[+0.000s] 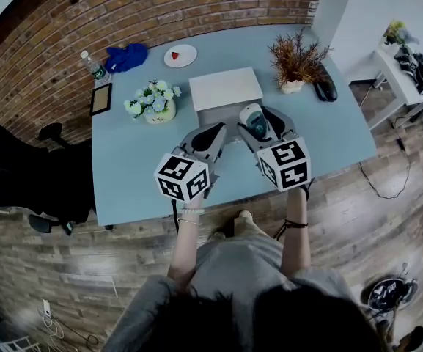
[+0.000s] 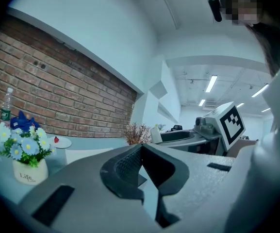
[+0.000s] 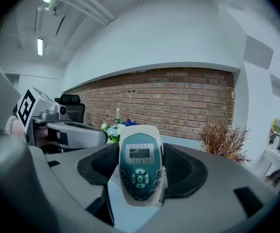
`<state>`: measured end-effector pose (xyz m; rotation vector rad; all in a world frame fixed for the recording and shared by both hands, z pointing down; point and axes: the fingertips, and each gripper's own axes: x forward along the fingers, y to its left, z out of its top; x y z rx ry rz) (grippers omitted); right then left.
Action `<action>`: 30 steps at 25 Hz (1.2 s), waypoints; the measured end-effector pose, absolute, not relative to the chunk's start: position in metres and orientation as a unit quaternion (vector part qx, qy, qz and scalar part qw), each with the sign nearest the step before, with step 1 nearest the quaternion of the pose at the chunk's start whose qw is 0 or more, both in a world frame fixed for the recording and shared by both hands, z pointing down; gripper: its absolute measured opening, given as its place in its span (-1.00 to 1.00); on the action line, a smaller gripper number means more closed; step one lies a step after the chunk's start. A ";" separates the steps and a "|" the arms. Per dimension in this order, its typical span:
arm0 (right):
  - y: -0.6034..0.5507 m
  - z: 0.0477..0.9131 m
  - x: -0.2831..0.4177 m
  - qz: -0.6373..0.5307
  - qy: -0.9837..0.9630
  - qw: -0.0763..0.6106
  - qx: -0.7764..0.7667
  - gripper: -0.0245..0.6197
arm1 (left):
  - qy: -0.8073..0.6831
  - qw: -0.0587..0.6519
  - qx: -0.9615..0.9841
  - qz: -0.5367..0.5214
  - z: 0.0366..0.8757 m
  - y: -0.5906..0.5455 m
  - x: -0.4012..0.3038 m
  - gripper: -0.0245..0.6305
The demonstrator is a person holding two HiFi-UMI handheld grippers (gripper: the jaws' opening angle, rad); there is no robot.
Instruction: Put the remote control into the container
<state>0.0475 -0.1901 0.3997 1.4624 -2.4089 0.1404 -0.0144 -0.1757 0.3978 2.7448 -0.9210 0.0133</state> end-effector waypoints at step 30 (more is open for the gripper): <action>-0.269 0.476 0.044 0.109 -0.869 0.234 0.421 -0.04 | -0.356 0.211 0.909 0.043 0.468 -0.237 -0.012 -0.92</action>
